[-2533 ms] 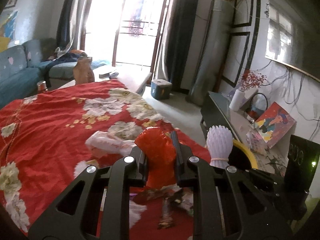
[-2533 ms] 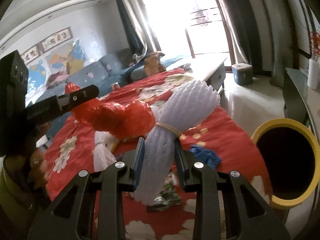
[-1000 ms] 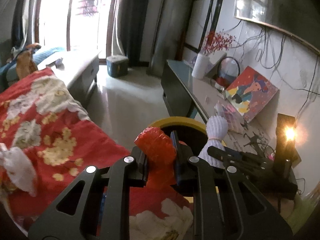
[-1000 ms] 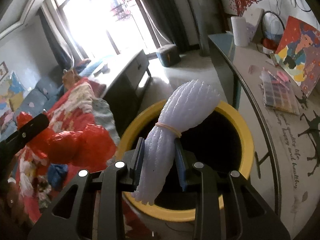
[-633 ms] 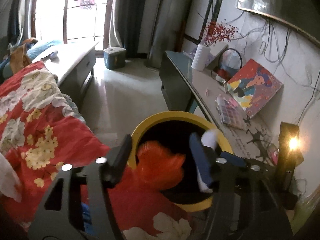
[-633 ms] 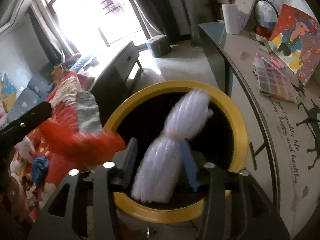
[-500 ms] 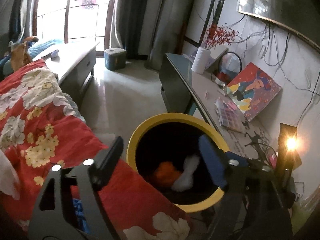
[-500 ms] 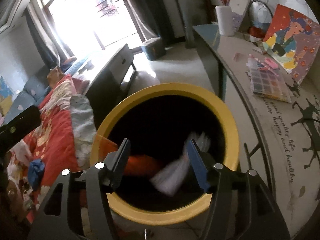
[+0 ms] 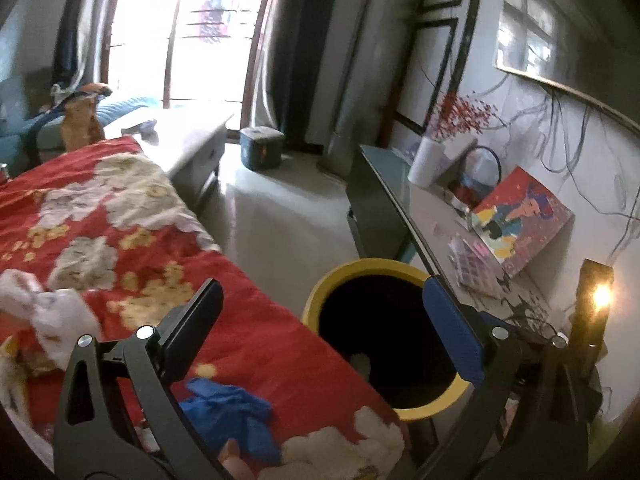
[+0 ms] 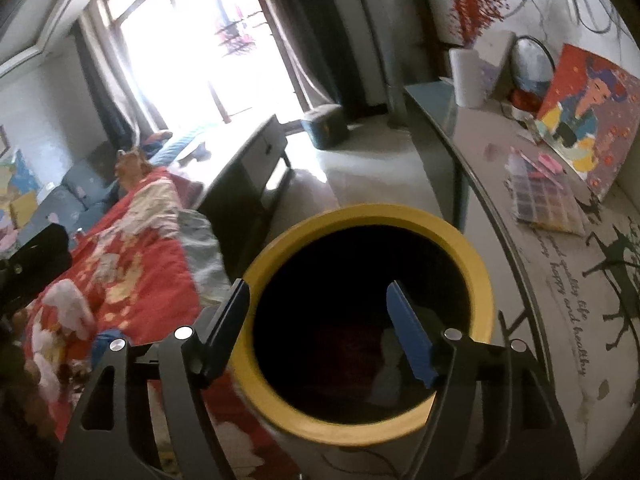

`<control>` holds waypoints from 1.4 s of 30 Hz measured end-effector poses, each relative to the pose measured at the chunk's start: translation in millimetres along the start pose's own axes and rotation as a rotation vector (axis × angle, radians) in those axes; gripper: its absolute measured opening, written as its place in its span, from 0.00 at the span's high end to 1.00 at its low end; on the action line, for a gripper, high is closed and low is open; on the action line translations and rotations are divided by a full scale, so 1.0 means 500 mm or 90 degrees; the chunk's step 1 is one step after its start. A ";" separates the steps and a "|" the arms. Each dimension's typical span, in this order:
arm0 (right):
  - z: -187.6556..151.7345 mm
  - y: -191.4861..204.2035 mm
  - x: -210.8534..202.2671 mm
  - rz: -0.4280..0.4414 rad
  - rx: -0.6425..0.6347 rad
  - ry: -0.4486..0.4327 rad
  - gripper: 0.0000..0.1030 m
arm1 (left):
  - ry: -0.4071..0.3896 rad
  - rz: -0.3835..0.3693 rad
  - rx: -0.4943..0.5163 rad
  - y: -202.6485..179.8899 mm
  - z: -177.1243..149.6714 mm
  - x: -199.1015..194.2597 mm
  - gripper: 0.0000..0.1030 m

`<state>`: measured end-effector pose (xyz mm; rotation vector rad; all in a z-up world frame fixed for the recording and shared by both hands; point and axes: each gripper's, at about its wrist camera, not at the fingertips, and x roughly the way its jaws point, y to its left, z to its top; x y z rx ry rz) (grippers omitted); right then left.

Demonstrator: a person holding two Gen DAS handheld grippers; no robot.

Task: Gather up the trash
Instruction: 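Move both tools back over the trash on the bed, then grasp the snack wrapper with the right gripper while the left gripper grasps a white foam net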

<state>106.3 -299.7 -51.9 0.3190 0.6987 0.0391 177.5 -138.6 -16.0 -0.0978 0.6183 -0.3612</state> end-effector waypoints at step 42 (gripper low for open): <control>-0.144 0.399 -0.037 0.229 -0.256 0.100 0.30 | -0.088 0.222 -0.141 0.322 -0.081 -0.271 0.11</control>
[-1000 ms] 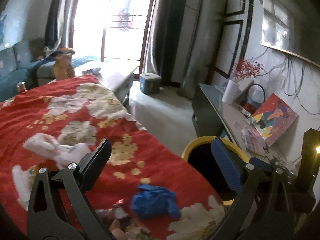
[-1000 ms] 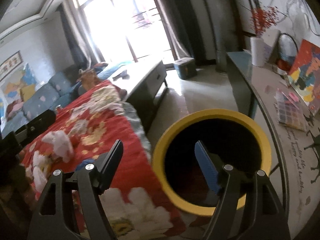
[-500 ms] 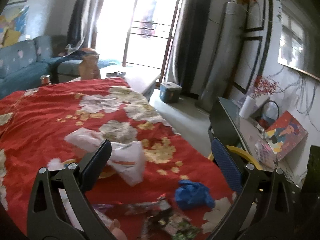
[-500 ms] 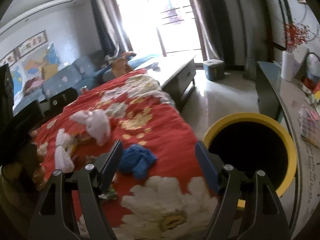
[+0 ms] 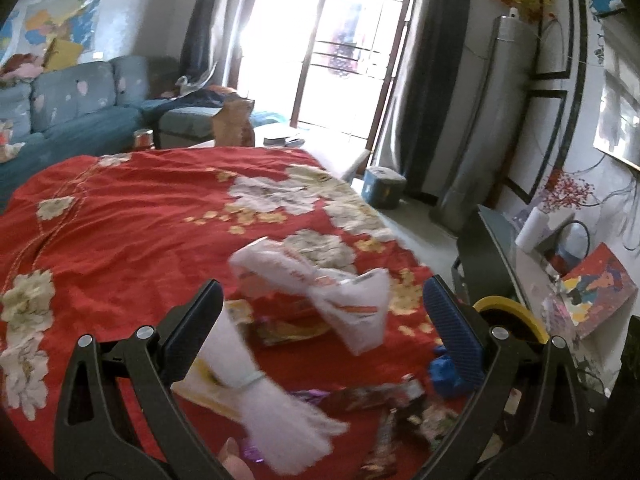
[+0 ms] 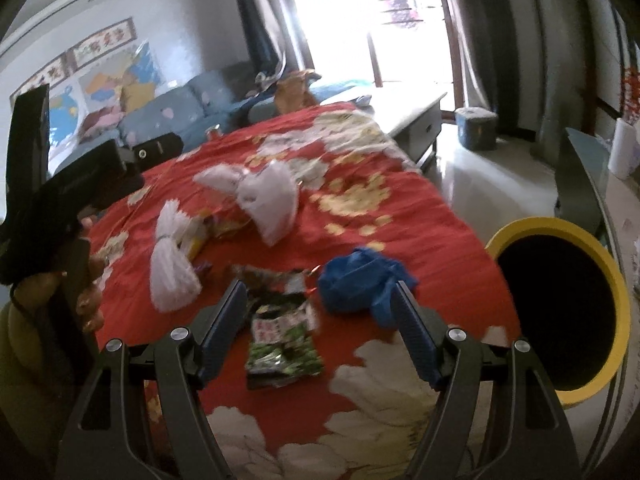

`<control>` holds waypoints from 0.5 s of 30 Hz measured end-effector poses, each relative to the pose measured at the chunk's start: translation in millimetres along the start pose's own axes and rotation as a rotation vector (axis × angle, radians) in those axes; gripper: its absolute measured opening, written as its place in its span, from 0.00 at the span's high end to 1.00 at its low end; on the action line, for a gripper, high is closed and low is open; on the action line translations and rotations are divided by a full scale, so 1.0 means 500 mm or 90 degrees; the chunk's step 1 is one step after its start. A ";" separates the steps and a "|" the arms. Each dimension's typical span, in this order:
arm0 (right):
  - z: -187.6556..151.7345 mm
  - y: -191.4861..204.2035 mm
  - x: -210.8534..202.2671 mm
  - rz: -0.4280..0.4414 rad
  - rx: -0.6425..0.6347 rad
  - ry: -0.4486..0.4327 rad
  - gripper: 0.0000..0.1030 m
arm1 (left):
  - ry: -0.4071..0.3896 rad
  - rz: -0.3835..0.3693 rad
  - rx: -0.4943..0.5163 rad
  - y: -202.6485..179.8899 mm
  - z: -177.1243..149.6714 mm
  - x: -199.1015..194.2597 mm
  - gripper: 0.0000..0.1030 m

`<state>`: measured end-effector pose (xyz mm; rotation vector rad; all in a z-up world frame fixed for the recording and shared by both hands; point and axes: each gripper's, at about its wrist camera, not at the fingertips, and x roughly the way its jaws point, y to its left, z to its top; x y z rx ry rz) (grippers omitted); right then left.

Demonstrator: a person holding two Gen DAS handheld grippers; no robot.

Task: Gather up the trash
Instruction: 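Grasp the snack wrapper with the right gripper while the left gripper grasps a white foam net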

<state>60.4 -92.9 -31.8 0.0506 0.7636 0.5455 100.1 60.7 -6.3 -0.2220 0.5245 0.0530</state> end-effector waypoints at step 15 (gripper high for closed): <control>-0.051 0.036 0.067 0.020 -0.007 0.108 0.31 | 0.089 0.010 -0.116 0.118 -0.054 0.010 0.11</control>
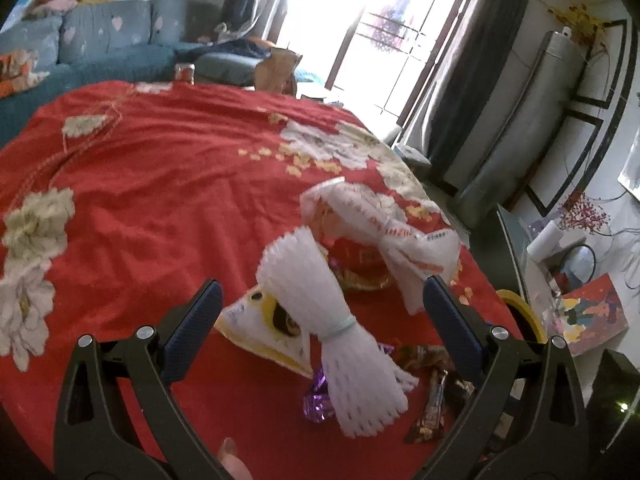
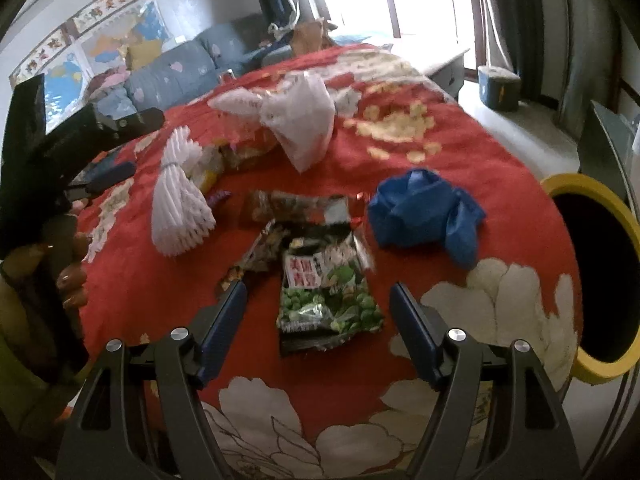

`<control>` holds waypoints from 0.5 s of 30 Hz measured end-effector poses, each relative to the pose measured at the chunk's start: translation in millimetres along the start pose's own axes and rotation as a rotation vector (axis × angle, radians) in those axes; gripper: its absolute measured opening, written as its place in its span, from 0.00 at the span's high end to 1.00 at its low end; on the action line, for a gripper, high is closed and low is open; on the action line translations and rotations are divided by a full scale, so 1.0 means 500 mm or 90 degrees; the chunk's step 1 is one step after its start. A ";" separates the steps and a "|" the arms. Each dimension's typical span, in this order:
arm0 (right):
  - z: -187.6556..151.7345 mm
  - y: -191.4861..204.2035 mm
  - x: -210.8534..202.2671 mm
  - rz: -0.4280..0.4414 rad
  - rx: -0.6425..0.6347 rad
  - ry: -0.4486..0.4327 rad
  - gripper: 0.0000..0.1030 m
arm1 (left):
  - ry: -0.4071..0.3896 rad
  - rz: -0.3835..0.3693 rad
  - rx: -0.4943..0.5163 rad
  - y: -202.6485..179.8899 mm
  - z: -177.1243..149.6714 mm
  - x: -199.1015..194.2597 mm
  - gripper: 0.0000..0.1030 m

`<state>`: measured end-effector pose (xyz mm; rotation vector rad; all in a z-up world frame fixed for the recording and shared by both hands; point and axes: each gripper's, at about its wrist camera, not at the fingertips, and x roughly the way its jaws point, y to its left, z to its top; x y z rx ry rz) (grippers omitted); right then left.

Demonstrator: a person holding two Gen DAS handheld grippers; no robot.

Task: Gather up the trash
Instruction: 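Grasp the snack wrapper with the right gripper while the left gripper grasps a white foam net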

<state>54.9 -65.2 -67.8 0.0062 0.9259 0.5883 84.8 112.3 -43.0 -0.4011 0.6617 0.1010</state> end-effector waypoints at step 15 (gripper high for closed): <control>-0.015 -0.026 -0.002 0.021 0.025 0.025 0.54 | 0.075 -0.005 0.011 -0.008 -0.051 0.034 0.47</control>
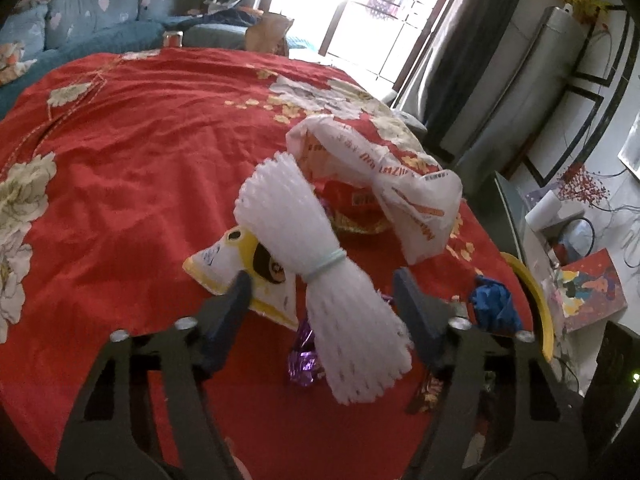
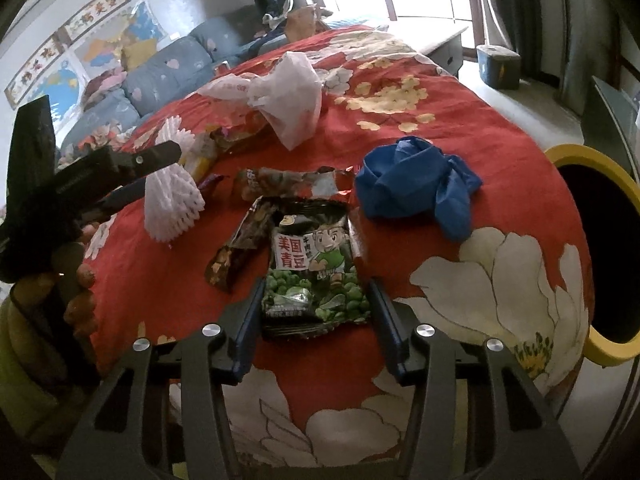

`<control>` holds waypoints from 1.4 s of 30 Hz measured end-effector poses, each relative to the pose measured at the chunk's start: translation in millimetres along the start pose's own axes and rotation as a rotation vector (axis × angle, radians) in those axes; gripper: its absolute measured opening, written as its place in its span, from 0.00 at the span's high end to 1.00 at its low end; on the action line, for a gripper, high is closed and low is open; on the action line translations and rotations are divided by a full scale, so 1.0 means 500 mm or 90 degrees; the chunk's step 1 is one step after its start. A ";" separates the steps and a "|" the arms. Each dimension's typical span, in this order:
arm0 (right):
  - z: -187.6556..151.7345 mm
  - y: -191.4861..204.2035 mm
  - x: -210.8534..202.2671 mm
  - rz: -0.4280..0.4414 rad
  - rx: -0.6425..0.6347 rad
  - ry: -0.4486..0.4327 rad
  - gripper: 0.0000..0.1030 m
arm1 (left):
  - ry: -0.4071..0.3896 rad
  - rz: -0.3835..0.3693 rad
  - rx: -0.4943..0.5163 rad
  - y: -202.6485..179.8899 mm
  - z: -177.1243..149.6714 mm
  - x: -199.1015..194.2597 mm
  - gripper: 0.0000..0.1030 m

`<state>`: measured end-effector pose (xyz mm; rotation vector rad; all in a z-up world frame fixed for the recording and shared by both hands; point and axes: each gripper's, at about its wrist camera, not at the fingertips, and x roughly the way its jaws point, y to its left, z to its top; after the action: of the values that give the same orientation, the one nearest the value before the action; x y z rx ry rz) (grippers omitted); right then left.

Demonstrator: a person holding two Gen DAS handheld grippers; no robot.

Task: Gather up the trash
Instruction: 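Grasp the snack wrapper with the right gripper while the left gripper grasps a white foam net, then carry both items over the yellow bin and open both grippers to drop them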

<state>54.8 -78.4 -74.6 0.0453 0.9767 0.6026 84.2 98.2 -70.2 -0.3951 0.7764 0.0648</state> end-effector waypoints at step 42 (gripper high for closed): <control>0.057 -0.049 -0.146 -0.026 0.008 -0.203 0.88 | -0.076 -0.107 0.128 -0.150 0.009 -0.089 0.84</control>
<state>58.3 -129.1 -9.8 0.1284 0.6706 0.5319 70.6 34.7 -12.3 -0.2620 0.6230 -0.1455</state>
